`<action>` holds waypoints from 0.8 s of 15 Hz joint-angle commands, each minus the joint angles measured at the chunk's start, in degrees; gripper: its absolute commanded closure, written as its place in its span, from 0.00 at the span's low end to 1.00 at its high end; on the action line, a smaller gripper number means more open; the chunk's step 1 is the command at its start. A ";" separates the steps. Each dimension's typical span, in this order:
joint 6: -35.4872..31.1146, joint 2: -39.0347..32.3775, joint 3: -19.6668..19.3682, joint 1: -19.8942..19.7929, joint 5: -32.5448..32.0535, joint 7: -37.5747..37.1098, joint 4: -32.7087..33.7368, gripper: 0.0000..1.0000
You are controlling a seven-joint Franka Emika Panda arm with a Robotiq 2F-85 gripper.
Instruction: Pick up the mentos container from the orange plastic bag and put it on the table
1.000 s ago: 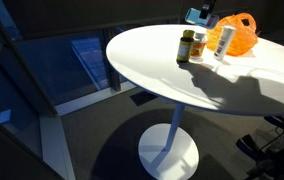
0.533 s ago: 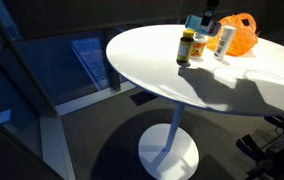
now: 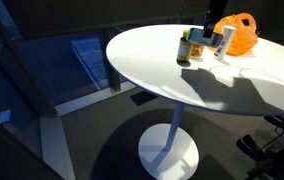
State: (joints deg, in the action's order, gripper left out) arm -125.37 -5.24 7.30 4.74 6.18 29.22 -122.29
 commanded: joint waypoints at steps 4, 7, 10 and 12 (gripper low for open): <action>0.25 -3.78 -0.57 -1.18 0.48 1.19 0.61 0.60; 0.44 -5.69 -0.74 -1.73 0.10 0.67 0.97 0.60; 0.86 -7.24 -0.72 -2.27 -0.17 0.46 1.28 0.09; 1.06 -7.80 -0.64 -2.54 -0.24 0.30 1.45 0.00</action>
State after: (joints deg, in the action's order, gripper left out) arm -125.37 -12.06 6.53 2.84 6.18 29.29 -122.26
